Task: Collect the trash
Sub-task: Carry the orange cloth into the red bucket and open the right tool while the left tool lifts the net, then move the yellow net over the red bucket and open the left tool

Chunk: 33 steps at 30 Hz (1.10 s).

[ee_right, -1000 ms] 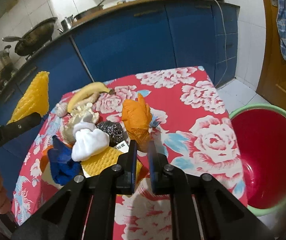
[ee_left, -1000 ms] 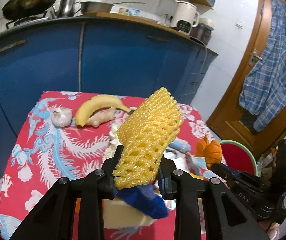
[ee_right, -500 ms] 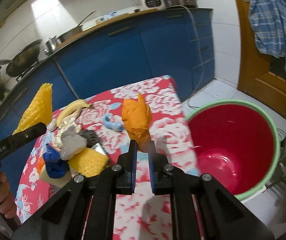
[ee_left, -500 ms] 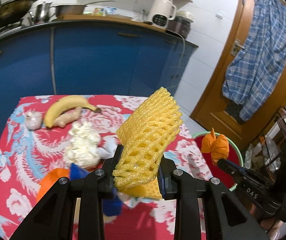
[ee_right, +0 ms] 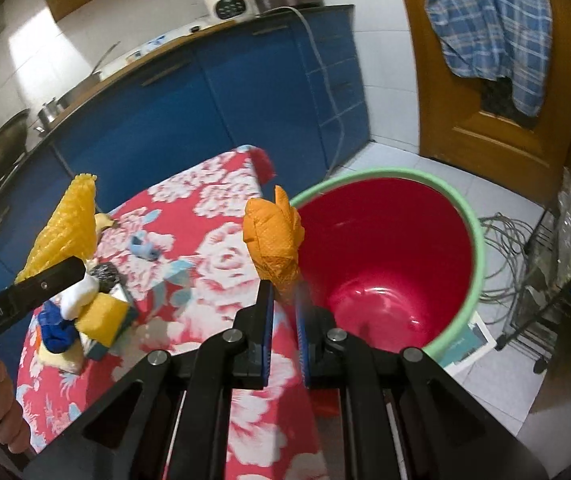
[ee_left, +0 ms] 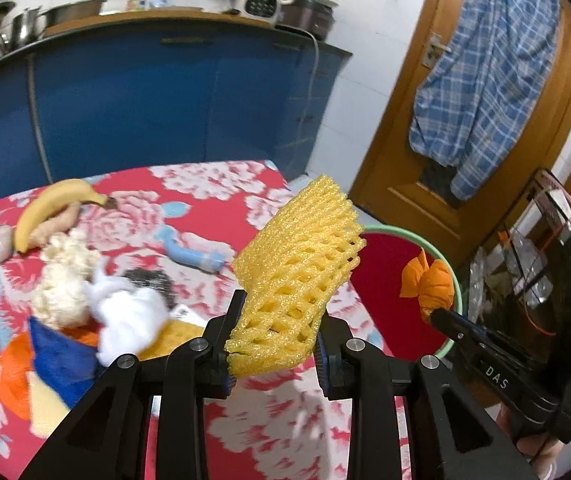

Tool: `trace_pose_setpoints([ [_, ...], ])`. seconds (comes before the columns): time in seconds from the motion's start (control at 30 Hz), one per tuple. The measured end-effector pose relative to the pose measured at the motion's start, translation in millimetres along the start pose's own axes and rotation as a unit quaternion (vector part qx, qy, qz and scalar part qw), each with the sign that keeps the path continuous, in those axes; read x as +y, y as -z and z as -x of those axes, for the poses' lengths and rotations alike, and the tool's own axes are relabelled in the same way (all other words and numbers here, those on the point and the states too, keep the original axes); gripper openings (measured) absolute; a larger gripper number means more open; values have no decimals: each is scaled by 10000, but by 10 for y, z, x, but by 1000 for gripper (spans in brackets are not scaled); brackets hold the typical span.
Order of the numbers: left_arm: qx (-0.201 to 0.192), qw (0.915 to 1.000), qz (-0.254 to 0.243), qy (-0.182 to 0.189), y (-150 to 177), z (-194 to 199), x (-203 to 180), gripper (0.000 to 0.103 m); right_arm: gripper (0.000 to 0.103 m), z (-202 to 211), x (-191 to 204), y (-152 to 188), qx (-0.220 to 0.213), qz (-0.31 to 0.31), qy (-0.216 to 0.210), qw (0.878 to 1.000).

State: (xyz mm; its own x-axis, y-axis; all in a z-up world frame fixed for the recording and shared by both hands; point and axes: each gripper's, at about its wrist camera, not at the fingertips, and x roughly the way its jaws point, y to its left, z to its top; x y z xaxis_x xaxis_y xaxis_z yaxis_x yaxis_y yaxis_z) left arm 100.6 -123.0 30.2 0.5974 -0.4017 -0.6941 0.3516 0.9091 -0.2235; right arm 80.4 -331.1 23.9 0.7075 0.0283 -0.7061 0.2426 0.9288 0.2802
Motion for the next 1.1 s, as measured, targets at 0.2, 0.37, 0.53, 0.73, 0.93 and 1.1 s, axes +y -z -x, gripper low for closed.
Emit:
trace_pose_setpoints([
  [0.2,165,9996,-224,95,24,-171,-256,30,17,-35,-253,38,59,-260,185,9995],
  [0.37,287,9987,-372,189,15,-302,-433,30,18,-26,-442,66,37,-430,321,9986],
  [0.53,427,9972,-553,277,16,-459,-613,30,23,37,-563,78,-49,-481,392,9981],
  [0.73,635,9939,-835,330,33,-670,-824,30,25,93,-648,101,-88,-535,424,9976],
  [0.93,808,9906,-1061,313,13,-889,-980,46,25,104,-732,114,-82,-600,448,9972],
  [1.1,820,9903,-1082,301,-1,-963,-1000,62,25,99,-760,123,-60,-632,453,9970],
])
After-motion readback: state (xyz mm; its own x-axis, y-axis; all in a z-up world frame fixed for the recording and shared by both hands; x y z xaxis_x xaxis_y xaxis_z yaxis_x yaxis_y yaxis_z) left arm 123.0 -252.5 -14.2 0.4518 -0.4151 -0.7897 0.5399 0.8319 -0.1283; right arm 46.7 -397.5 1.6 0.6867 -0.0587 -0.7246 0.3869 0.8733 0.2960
